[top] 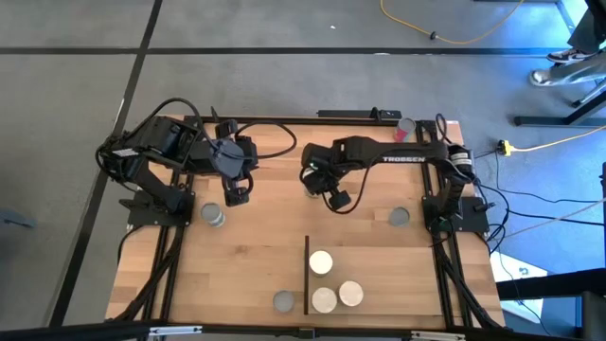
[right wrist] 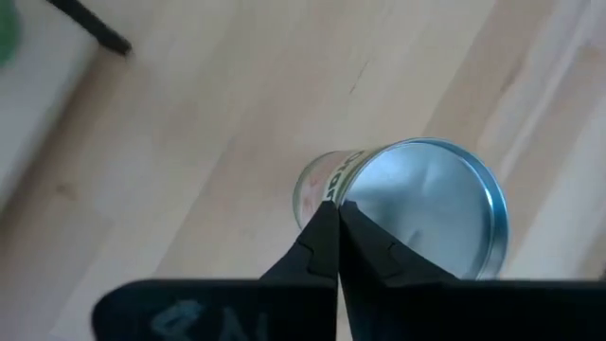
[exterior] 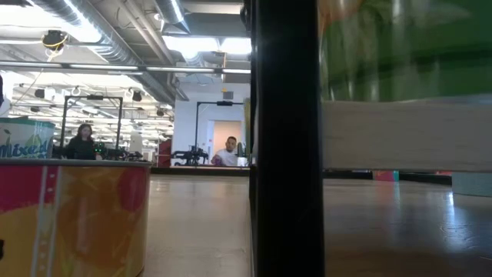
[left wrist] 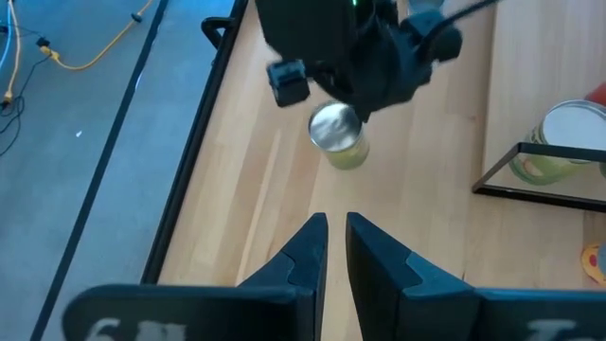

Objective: Pick and place cans onto a shelf
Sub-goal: Put the canned orange on the shelf, then put the canned vegetables on the shelf

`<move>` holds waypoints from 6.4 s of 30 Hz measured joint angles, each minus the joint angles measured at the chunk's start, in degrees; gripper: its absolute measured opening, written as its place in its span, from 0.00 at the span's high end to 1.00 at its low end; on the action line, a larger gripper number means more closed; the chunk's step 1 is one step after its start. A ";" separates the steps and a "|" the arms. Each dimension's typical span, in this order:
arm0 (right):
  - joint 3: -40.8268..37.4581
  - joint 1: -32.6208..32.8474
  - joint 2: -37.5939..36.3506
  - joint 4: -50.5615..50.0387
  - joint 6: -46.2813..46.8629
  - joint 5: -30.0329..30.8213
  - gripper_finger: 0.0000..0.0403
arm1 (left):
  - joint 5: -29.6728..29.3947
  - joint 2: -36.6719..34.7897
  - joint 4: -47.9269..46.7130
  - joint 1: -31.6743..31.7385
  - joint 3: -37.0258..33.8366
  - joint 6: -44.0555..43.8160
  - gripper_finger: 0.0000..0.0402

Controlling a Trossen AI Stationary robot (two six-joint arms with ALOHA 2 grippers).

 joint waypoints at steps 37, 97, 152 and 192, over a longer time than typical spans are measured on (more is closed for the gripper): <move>-10.41 26.85 -23.13 -10.53 37.81 1.69 1.00 | 0.04 0.02 0.00 -0.07 0.02 -0.05 0.91; -27.68 34.05 -20.97 17.00 46.17 -3.10 0.94 | 0.04 0.02 0.00 -0.07 0.02 -0.13 0.91; 14.57 31.37 -21.06 -8.26 28.21 15.08 0.94 | 22.12 -10.43 12.29 -4.61 -67.56 -66.05 0.92; 14.55 26.75 -21.06 -10.66 36.17 24.84 0.94 | 17.38 -10.43 16.02 -4.70 -67.32 -61.88 0.92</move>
